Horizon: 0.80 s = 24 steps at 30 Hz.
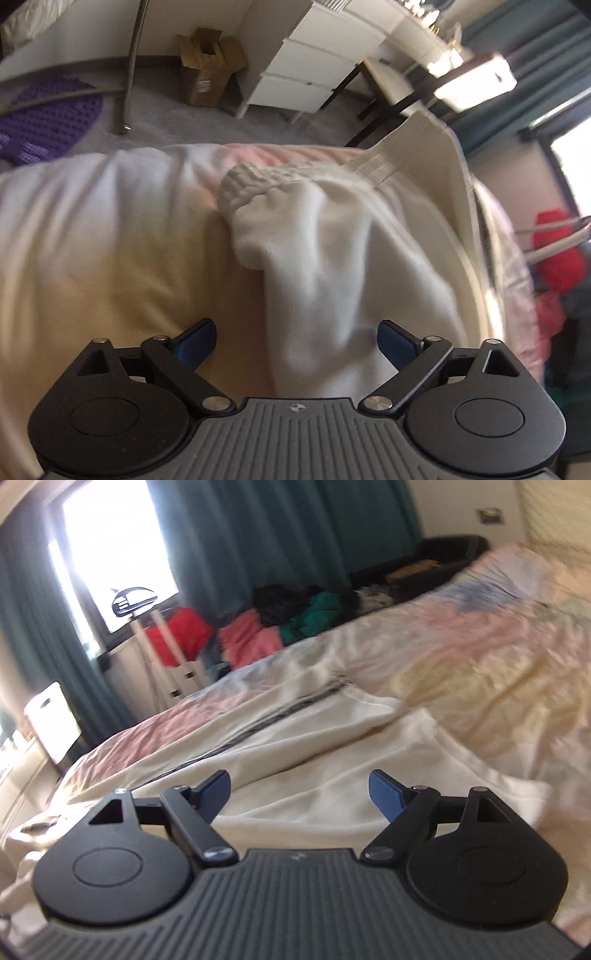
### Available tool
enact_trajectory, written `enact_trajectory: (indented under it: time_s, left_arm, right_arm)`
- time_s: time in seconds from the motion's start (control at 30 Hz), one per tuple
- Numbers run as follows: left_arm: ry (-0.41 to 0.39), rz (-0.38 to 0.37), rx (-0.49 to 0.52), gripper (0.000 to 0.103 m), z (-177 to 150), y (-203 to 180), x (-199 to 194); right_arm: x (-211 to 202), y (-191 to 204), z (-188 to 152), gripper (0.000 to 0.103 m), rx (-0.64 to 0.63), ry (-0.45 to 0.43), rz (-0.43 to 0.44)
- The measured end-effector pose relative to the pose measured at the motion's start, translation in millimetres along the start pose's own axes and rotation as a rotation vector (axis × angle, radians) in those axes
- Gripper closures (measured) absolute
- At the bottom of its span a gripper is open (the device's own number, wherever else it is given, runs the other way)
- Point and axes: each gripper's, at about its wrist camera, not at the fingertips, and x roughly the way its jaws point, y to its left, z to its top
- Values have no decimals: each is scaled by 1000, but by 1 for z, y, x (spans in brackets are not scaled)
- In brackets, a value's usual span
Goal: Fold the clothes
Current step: 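Grasp a cuff with the left gripper while the right gripper grasps the other cuff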
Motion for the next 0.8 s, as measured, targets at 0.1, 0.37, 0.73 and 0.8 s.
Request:
enact_trajectory:
  time_s: [0.1,0.37,0.73,0.8]
  left_arm:
    - [24,-170,-41,18,-3,3,-3]
    - [17,-318,-30,20,-20,0,-20]
    - [98,-269,-158,36,-10,27,7]
    - [95,-269,-151,41,-9,28,11]
  right_arm:
    - [-1,-41,6,20,163,19,-54]
    - [-12,-128,5,20,447,-8,-244]
    - [25,-160,-39,34,821,201,-199]
    - [31,-167,-44,46,896,198,-170]
